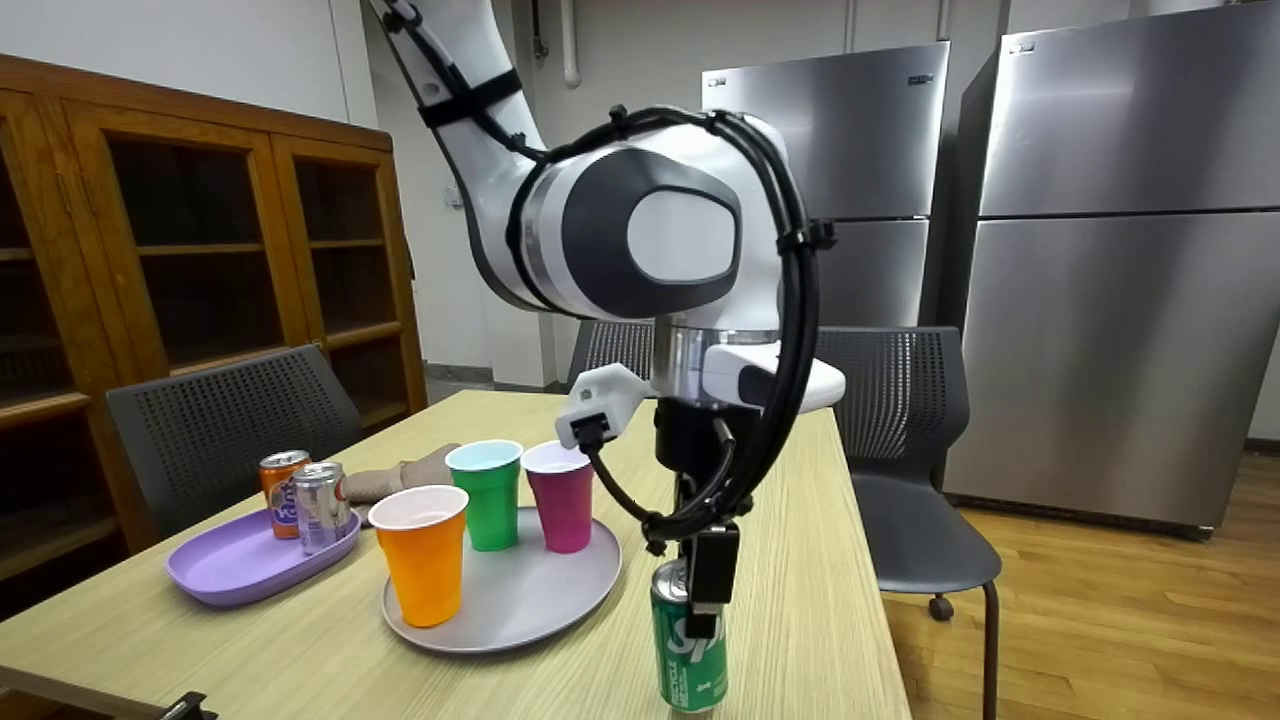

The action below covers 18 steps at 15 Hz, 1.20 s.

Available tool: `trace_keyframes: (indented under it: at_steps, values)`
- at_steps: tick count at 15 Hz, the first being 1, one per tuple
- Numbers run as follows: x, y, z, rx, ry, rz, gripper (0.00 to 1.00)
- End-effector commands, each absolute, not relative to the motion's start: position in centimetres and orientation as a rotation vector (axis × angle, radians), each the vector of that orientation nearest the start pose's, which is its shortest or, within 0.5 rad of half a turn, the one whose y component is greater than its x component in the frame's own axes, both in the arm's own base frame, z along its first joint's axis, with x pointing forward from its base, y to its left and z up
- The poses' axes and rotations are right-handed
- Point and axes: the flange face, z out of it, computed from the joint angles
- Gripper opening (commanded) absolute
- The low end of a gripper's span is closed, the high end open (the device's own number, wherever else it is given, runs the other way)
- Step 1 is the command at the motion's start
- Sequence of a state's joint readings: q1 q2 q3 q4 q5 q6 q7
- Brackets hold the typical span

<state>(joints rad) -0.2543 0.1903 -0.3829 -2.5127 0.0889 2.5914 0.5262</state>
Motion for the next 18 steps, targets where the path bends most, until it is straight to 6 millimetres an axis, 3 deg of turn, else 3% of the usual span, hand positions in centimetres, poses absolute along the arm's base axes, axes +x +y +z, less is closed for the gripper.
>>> trace_keyframes:
  at_steps: [1,8,18]
  values:
    - [36.1,-26.8,23.7,-2.665,1.731,0.116,0.38]
    - [38.6,-24.3,28.5,-2.826,1.522,0.004,0.38]
    - [42.2,-16.8,35.0,-2.949,1.220,-0.192,0.38]
